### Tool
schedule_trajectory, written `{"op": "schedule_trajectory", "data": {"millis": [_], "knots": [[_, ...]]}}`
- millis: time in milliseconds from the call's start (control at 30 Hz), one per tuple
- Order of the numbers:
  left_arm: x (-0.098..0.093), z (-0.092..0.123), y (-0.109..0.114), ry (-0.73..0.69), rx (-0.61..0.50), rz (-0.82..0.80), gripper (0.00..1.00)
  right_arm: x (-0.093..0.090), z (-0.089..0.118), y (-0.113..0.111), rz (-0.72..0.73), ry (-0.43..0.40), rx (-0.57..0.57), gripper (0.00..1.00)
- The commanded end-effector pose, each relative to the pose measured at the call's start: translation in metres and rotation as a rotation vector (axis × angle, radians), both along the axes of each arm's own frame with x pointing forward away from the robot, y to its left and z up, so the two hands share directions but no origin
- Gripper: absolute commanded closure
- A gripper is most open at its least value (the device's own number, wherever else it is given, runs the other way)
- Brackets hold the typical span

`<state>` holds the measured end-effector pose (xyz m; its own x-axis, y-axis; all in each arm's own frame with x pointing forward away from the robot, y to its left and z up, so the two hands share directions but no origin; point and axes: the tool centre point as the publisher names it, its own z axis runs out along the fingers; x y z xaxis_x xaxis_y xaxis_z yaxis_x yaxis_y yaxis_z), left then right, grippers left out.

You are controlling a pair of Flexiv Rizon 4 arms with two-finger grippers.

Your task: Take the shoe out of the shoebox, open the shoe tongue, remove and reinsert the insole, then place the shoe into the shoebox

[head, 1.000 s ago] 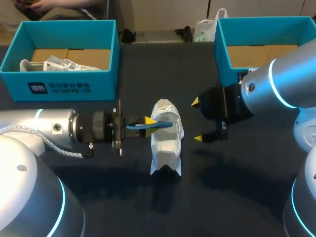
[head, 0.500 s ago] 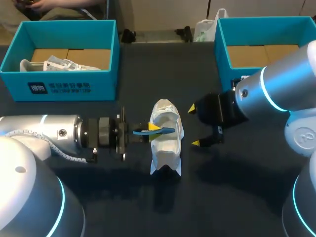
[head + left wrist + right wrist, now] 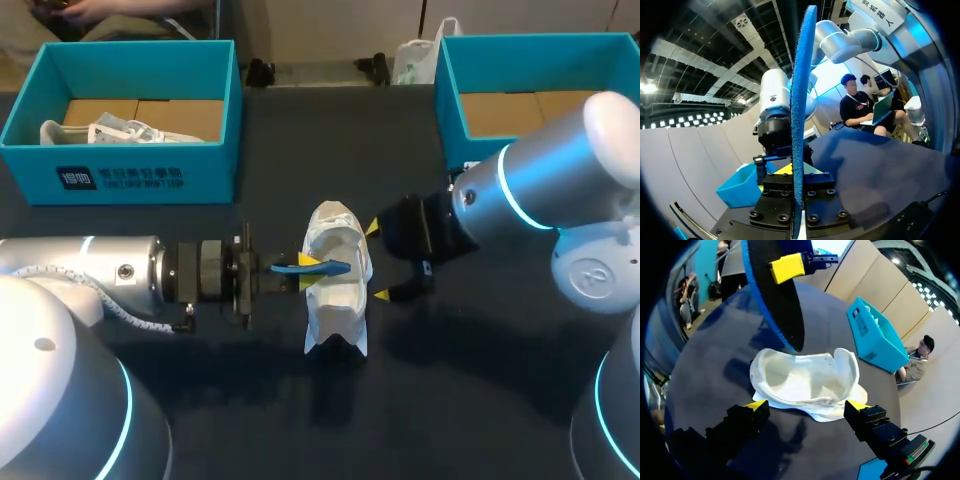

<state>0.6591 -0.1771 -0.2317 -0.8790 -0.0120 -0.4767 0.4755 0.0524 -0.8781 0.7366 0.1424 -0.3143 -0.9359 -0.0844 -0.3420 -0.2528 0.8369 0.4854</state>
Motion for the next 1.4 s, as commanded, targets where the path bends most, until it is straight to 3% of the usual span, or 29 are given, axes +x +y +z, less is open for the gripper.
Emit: {"op": "schedule_trajectory", "data": {"millis": [33, 533, 800, 1100, 1400], "knots": [[0.0, 0.001, 0.001, 0.001, 0.005, 0.001, 1.0, 0.006, -0.016, 0.013, -0.039, 0.02, -0.004, 0.0], [0.005, -0.002, 0.003, 0.013, 0.018, -0.008, 1.0, 0.001, -0.021, 0.004, -0.201, 0.023, -0.007, 0.0], [0.007, -0.001, 0.0, 0.008, 0.031, -0.021, 1.0, 0.001, -0.021, 0.004, -0.201, 0.023, -0.007, 0.0], [0.006, -0.014, -0.012, 0.014, 0.041, -0.04, 1.0, 0.001, -0.021, 0.004, -0.201, 0.023, -0.007, 0.0], [0.007, -0.034, -0.01, 0.026, 0.058, -0.039, 1.0, 0.001, -0.021, 0.004, -0.201, 0.023, -0.007, 0.0]]}}
